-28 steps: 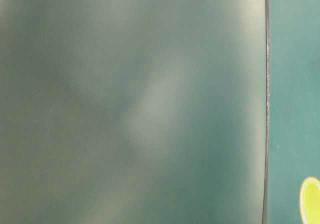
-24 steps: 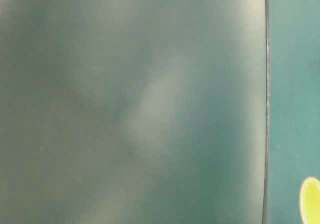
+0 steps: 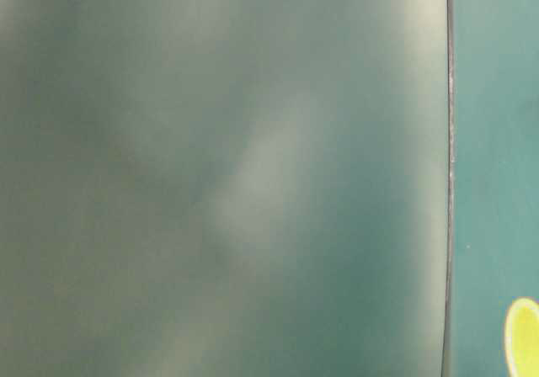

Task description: Move the cup to the right with left arm.

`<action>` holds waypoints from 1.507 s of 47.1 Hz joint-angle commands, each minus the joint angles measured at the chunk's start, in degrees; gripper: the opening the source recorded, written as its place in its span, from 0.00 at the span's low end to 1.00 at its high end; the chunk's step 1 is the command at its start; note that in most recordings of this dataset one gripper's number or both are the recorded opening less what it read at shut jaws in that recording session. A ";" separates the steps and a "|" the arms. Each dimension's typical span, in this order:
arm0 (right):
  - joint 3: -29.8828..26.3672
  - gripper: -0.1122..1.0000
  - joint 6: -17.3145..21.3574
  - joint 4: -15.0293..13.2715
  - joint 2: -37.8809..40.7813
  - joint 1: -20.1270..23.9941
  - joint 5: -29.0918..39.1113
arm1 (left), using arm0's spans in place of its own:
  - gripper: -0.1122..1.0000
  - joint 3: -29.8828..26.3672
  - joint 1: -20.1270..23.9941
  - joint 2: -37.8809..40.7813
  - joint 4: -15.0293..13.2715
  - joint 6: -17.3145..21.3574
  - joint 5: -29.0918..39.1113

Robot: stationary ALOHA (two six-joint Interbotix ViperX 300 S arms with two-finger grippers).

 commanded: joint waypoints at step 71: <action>-3.16 0.10 -0.53 0.09 0.18 -0.18 3.08 | 0.84 4.57 0.62 37.53 0.09 6.24 -16.87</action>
